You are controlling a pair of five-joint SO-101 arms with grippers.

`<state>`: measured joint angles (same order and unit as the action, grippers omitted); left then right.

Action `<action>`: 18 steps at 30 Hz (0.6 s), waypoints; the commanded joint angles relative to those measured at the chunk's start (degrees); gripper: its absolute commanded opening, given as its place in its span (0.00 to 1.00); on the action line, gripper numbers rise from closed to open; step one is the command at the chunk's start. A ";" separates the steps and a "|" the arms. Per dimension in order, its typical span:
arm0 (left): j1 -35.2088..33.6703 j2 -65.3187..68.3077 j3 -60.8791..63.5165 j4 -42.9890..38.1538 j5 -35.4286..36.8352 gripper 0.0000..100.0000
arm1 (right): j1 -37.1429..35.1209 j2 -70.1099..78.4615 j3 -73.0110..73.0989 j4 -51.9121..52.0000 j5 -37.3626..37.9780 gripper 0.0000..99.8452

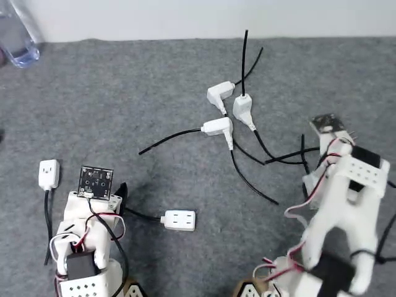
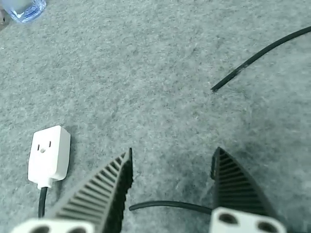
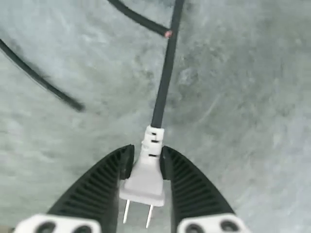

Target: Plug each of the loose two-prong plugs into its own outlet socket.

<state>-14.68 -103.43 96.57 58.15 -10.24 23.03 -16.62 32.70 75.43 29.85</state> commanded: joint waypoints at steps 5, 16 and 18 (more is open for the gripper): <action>0.00 -0.70 -0.13 -0.44 0.26 0.25 | -8.92 -14.37 -1.32 6.02 -43.43 0.01; 0.26 -0.70 -0.13 -0.53 0.26 0.25 | -15.69 -15.25 12.31 -7.96 -46.15 0.01; 0.35 -0.70 -0.13 -0.62 0.26 0.25 | -15.69 -15.25 17.32 -14.29 -46.51 0.01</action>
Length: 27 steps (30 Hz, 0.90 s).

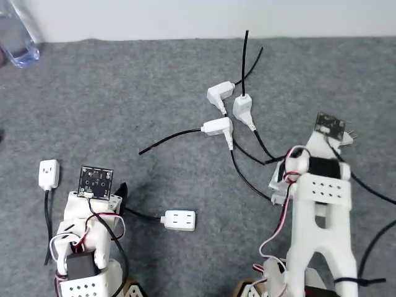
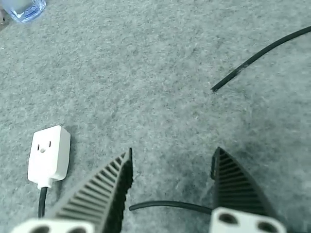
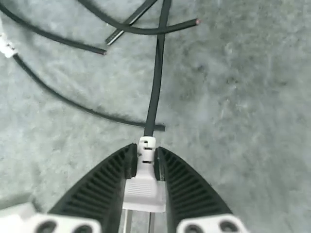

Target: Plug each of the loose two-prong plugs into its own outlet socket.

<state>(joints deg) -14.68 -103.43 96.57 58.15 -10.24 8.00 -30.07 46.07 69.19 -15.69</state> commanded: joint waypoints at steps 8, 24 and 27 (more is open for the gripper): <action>0.35 -0.70 -0.13 -0.79 0.26 0.25 | -1.10 -1.80 24.79 -36.18 -5.71 0.01; 0.35 -0.70 -0.13 -0.79 -1.58 0.25 | -1.10 -1.98 25.49 -38.73 1.49 0.02; 0.44 -0.70 -0.13 -0.79 -1.58 0.25 | -1.10 -1.98 23.56 -35.56 11.60 0.11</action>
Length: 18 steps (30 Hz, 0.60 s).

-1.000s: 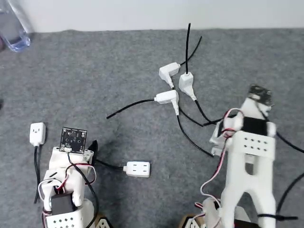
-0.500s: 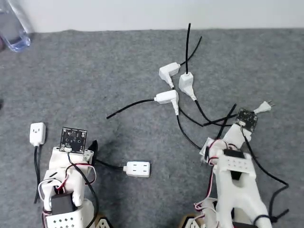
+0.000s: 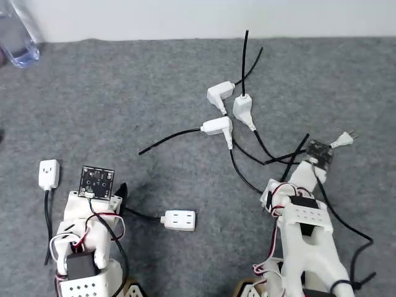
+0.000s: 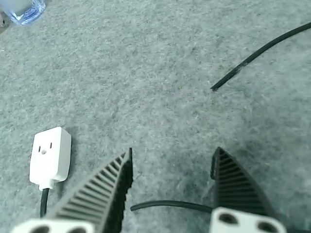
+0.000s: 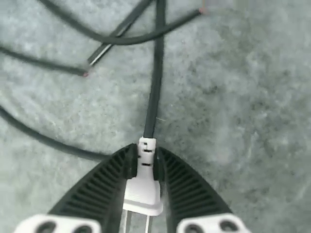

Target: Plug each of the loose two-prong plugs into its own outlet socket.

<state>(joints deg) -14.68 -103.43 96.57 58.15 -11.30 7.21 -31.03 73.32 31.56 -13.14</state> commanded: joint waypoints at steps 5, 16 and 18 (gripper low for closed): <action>0.44 -0.70 -0.13 -0.79 -0.53 0.25 | -2.42 -1.10 -9.58 16.22 24.53 0.42; 0.44 -0.70 -0.13 -0.62 -0.53 0.25 | -2.77 -9.54 -40.44 50.42 38.24 0.62; 0.44 -0.70 -0.13 -0.53 -0.62 0.25 | -0.31 -8.31 -41.76 50.59 42.37 0.62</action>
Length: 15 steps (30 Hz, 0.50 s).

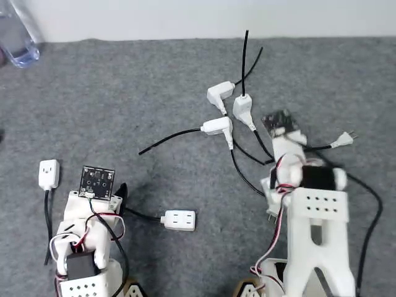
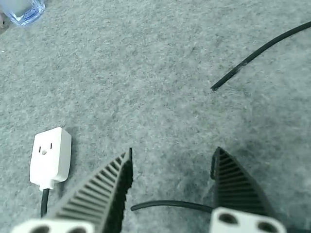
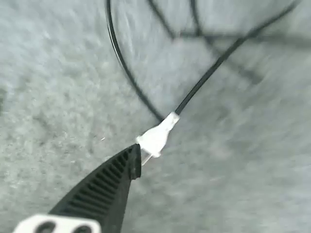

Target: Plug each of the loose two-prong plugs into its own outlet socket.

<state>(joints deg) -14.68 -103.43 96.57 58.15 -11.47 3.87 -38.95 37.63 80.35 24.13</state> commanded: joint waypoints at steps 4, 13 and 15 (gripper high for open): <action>0.44 -0.70 -0.13 -0.62 -0.44 0.25 | 8.40 5.41 -5.54 4.53 24.09 0.62; 0.44 -0.70 -0.13 -0.62 -0.44 0.25 | 18.68 15.16 -5.27 1.36 42.73 0.14; 0.44 -0.70 -0.13 -0.62 -0.44 0.25 | 19.91 17.27 -4.75 -0.84 45.19 0.00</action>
<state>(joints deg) -14.68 -103.43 96.57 58.15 -11.47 21.45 -23.38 35.08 82.64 65.80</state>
